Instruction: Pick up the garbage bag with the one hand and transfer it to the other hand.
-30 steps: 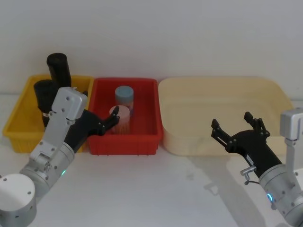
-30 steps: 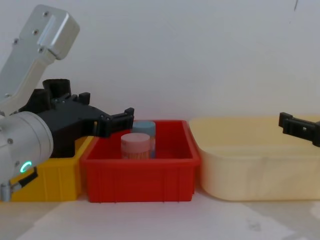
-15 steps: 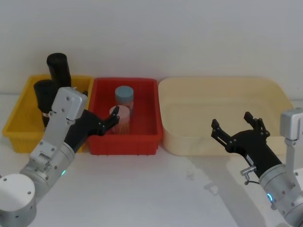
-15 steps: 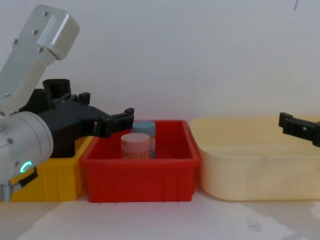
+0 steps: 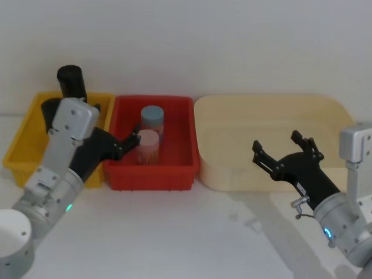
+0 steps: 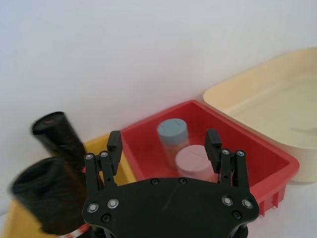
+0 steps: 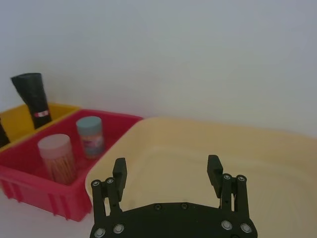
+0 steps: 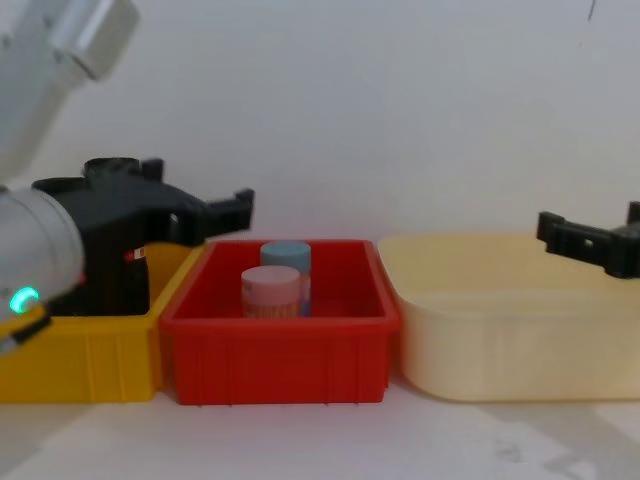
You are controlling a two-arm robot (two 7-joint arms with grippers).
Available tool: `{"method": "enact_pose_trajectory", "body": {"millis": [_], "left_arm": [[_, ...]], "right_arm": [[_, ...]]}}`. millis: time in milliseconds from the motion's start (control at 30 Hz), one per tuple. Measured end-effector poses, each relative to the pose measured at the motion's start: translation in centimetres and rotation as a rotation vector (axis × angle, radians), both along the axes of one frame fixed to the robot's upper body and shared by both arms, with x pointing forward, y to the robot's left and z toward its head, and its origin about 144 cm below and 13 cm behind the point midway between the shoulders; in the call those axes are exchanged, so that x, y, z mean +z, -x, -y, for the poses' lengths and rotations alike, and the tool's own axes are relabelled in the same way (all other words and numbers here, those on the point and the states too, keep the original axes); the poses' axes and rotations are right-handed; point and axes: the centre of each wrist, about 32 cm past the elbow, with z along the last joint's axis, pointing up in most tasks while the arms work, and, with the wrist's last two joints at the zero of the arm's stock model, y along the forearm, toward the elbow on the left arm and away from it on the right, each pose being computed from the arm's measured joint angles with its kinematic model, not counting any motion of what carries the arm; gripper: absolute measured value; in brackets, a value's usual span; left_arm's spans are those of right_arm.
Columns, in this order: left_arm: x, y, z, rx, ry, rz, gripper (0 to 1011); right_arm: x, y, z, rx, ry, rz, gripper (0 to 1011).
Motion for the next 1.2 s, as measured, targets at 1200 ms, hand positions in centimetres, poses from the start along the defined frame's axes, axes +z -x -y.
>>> {"method": "enact_pose_trajectory", "body": {"millis": [1200], "left_arm": [[6.3,5.3,-12.3,0.265,0.048,-0.098,1001]], "right_arm": [[5.5,-12.6,-5.8,0.438,0.022,-0.027,1001]]}}
